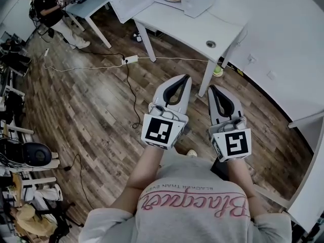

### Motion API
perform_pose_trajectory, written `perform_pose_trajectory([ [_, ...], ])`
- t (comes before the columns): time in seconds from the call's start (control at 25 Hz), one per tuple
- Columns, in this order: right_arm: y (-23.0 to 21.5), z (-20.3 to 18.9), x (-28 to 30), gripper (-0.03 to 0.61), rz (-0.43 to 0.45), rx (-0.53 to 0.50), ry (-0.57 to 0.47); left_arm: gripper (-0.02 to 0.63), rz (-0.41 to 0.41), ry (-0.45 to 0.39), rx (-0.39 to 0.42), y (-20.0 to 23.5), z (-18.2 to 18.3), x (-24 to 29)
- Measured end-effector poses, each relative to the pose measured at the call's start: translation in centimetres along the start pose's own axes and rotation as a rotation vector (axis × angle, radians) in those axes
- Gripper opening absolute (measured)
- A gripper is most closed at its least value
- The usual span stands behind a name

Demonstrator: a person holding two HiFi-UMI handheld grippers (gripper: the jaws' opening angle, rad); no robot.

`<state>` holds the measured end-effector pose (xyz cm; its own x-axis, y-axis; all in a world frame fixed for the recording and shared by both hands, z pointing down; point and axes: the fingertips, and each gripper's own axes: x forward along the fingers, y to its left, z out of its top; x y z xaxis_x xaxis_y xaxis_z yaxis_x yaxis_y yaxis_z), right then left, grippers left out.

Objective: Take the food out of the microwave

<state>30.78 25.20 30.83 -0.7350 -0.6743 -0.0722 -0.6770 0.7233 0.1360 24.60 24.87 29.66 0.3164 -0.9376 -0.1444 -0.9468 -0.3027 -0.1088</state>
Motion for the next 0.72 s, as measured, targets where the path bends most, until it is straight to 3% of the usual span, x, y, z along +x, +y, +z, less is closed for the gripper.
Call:
perform_pose_trajectory([
  [0.4, 5.9, 0.6, 8.4, 0.011, 0.03, -0.001, 0.0, 0.005, 0.069, -0.005, -0.016, 11.1, -0.2, -2.3],
  [0.72, 9.3, 0.3, 15.5, 0.011, 0.027, 0.005, 0.012, 0.005, 0.058, 0.0, -0.013, 18.6, -1.1, -2.5],
])
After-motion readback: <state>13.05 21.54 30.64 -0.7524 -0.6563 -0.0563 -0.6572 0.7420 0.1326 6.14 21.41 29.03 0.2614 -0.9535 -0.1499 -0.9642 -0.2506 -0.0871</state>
